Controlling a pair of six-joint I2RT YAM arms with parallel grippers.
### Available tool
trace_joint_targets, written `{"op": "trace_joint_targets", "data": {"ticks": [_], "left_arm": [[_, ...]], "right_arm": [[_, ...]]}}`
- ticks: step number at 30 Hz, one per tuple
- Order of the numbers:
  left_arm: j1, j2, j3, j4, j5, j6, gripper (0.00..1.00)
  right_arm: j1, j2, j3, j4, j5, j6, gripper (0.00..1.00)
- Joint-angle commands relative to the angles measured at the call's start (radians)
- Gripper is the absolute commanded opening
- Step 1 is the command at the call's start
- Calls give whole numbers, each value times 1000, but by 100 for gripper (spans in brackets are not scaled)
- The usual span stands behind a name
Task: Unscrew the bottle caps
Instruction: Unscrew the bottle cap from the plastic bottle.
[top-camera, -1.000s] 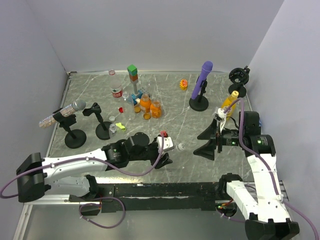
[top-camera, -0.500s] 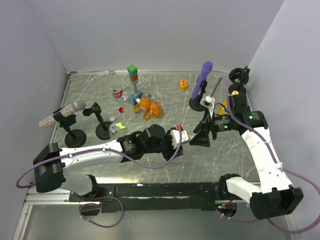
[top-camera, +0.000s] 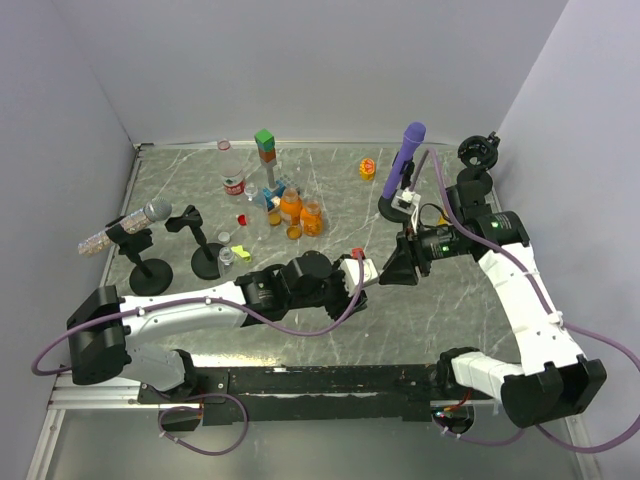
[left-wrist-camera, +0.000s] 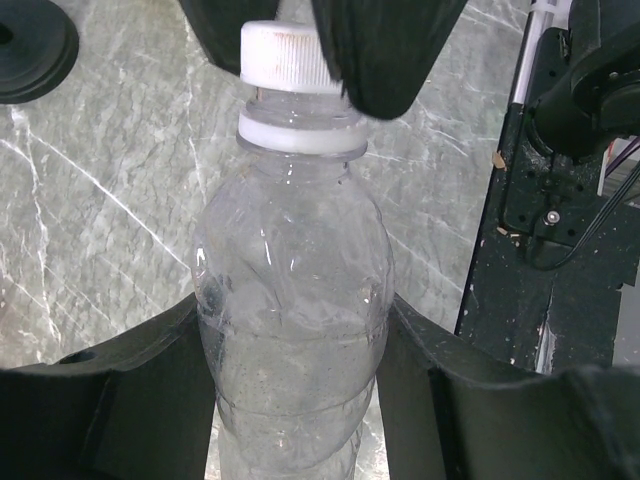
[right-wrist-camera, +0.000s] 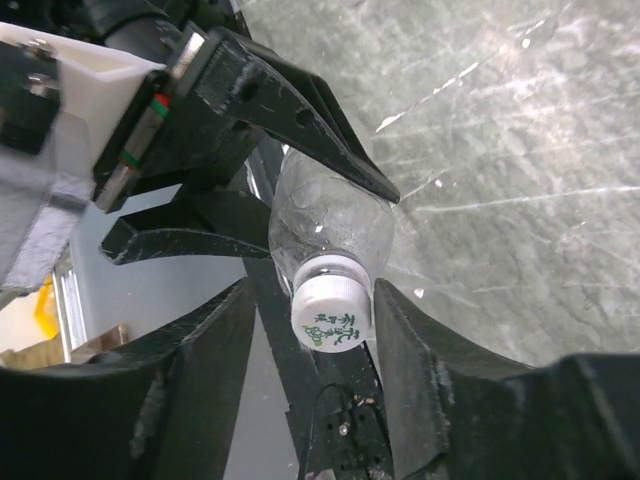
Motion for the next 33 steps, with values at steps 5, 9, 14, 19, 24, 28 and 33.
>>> {"op": "trace_joint_targets", "data": {"ticks": [5, 9, 14, 19, 24, 28, 33], "left_arm": [[-9, -17, 11, 58, -36, -24, 25], [-9, -18, 13, 53, -37, -24, 25], [-3, -35, -1, 41, 27, -1, 25], [54, -34, 31, -57, 280, 107, 26], [78, -23, 45, -105, 374, 186, 26], [83, -24, 42, -105, 336, 184, 26], [83, -58, 5, -53, 264, 137, 25]], "right_arm": [[30, 16, 43, -49, 35, -12, 48], [33, 23, 55, -81, 29, -52, 25], [50, 31, 81, -158, 3, -208, 13], [81, -36, 54, -250, -55, -697, 11], [93, -116, -9, -143, -57, -834, 11], [93, -86, 28, -144, -44, -761, 23], [73, -107, 87, -32, -21, -467, 99]]}}
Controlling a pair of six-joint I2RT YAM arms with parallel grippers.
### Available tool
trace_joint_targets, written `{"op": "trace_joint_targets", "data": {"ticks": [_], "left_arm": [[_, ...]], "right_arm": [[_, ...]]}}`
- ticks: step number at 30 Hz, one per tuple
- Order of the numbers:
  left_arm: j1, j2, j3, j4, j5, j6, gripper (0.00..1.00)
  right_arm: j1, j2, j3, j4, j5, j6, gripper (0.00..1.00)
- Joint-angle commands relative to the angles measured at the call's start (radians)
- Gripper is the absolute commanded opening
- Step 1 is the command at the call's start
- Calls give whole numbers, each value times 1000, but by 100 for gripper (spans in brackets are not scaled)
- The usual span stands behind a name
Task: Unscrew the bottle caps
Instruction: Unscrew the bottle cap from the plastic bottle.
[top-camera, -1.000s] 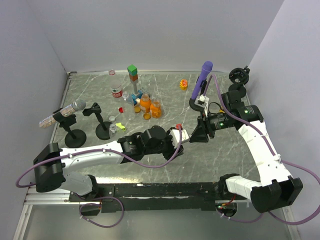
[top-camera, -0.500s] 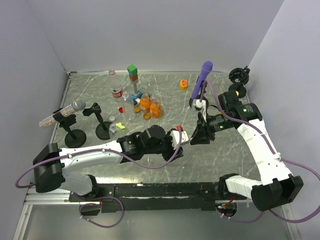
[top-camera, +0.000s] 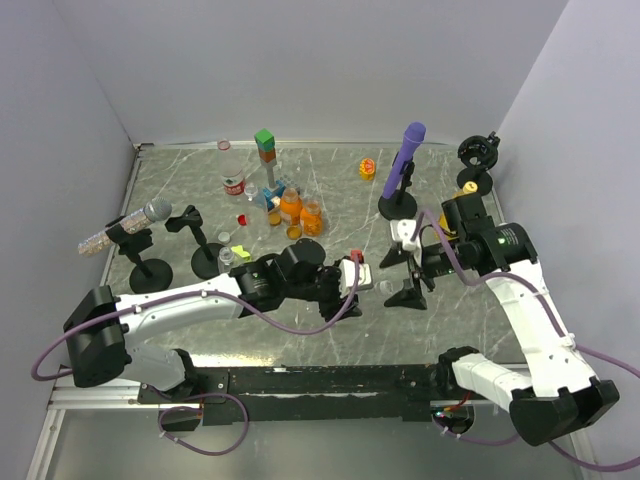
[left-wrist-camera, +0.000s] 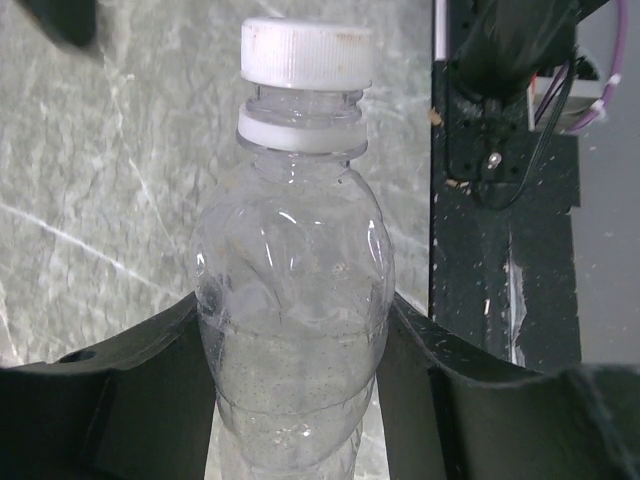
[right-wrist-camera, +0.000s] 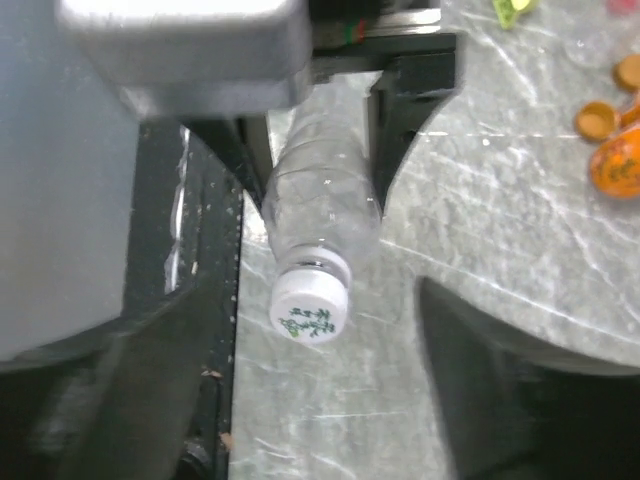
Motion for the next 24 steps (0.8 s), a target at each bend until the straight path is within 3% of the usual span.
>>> {"op": "trace_joint_targets", "data": {"ticks": [1, 6, 11, 15, 24], "left_arm": [[1, -65, -23, 24, -44, -14, 25], [-23, -135, -69, 75, -186, -89, 25], [-117, -160, -74, 107, -458, -146, 25], [-190, -117, -39, 93, -631, -202, 25], [-221, -67, -3, 114, -674, -222, 25]], "right_arm": [[-22, -28, 105, 101, -23, 209, 99], [-42, -48, 161, 173, 26, 553, 99], [-56, -90, 58, 285, 183, 995, 99], [-57, -97, 18, 277, 135, 1039, 99], [-56, -30, -1, 243, 143, 1007, 93]]}}
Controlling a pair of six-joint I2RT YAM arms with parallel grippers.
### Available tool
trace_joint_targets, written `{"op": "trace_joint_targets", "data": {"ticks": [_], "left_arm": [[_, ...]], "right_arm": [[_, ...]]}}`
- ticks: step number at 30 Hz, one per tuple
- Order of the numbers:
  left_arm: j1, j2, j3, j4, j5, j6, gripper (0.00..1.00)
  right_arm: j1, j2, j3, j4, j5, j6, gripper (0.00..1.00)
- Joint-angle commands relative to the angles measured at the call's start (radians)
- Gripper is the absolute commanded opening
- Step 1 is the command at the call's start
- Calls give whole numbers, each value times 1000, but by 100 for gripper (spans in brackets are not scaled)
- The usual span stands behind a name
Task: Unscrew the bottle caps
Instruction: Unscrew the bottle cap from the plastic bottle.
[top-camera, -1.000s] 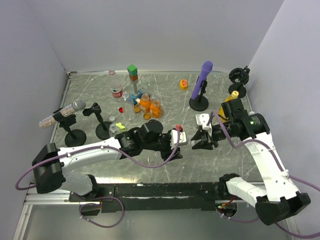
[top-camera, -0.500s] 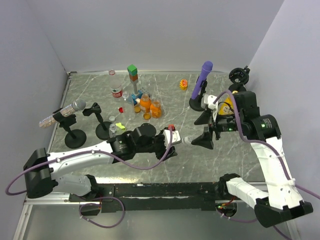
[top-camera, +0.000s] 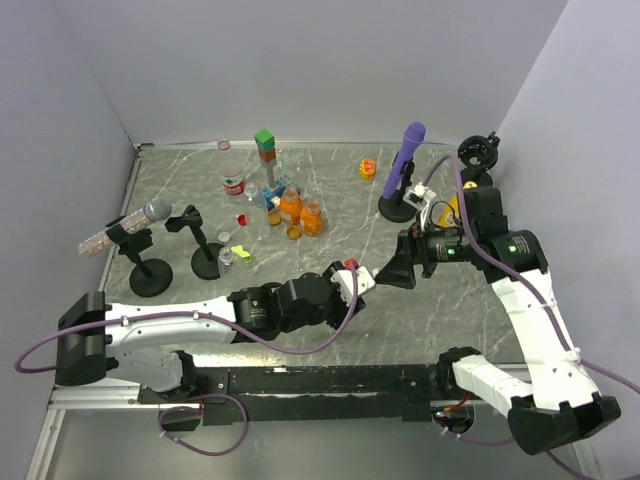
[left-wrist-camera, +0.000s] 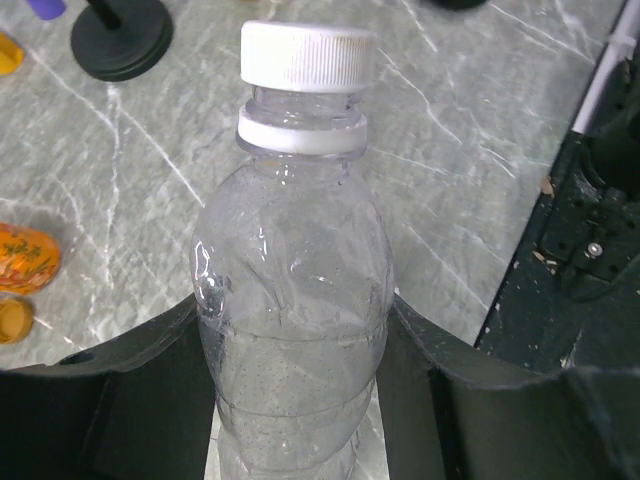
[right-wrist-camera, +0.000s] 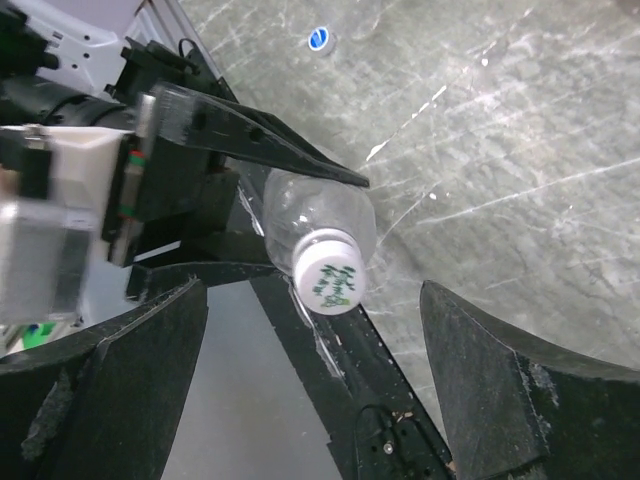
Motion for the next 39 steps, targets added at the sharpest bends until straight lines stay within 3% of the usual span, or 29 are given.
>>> {"op": "trace_joint_targets", "data": {"ticks": [1, 7, 17, 25, 28, 32, 36, 39], "left_arm": [[-7, 5, 59, 54, -60, -32, 25], [-7, 10, 56, 56, -58, -41, 25], [-9, 14, 60, 53, -54, -44, 25], [-9, -6, 42, 59, -23, -54, 25], [-7, -22, 22, 74, 17, -51, 26], [23, -42, 7, 73, 124, -44, 25], [114, -81, -39, 111, 424, -17, 26], [195, -95, -61, 125, 609, -8, 26]], "right_arm": [[-6, 35, -18, 3, 20, 24, 91], [-1, 61, -24, -1, -9, 8, 73], [11, 83, 4, -13, -49, 0, 55], [24, 86, 10, -26, -79, -83, 26], [33, 80, 17, -49, -101, -226, 17], [37, 64, 19, -116, -185, -501, 13], [42, 54, 21, -248, -286, -883, 14], [42, 3, -24, -186, -290, -999, 14]]}}
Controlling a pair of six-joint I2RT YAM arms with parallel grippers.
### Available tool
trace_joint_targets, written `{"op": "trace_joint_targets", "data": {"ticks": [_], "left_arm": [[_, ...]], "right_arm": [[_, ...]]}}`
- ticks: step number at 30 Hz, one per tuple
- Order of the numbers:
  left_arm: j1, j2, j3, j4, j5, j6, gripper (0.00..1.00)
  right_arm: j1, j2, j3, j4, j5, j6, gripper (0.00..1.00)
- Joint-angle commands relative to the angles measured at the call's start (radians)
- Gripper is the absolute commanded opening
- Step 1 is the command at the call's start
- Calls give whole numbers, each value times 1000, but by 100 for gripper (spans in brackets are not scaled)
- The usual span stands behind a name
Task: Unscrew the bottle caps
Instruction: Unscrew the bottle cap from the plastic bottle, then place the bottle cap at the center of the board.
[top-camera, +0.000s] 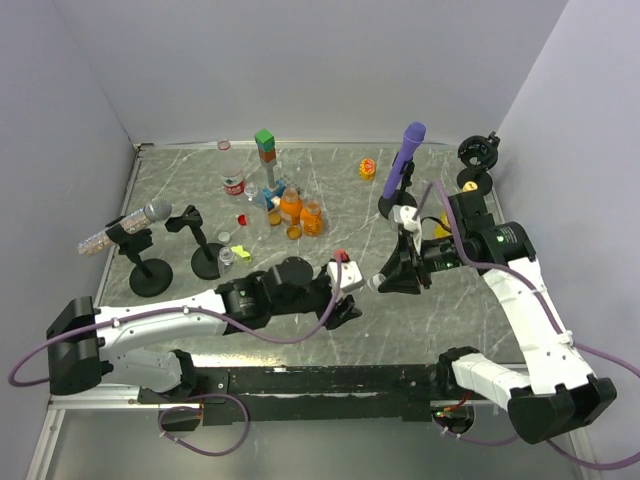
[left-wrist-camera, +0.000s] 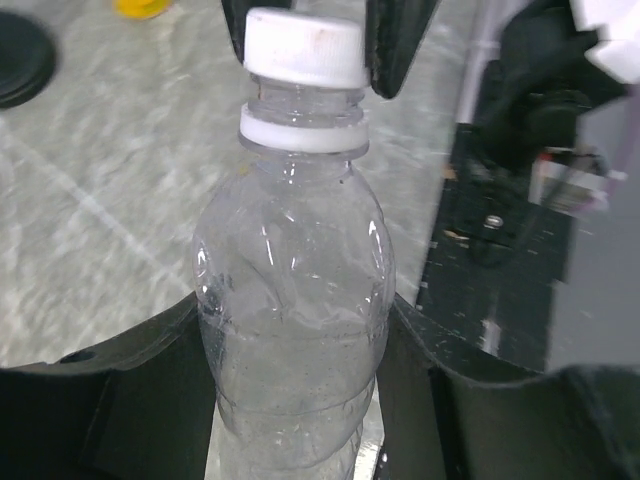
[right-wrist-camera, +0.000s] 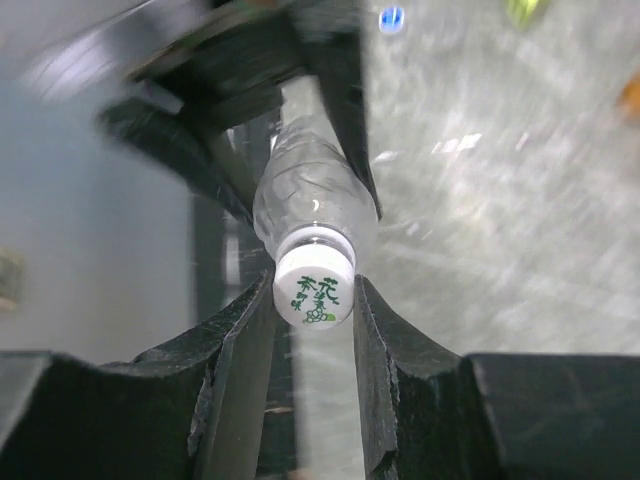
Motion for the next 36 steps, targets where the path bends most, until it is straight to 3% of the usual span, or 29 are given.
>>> {"op": "trace_joint_targets", "data": {"ticks": [1, 6, 17, 26, 36], "left_arm": [[109, -50, -14, 80, 343, 11, 26], [135, -43, -1, 57, 408, 25, 26], [135, -44, -8, 25, 310, 28, 26], [135, -223, -177, 140, 144, -16, 26], [135, -395, -252, 146, 24, -33, 26]], "right_arm": [[11, -96, -28, 23, -95, -327, 15], [12, -130, -39, 109, -76, -258, 19], [4, -108, -3, 94, -130, -132, 20], [-122, -192, -141, 324, -168, 139, 24], [-127, -136, -275, 508, 19, 326, 27]]}}
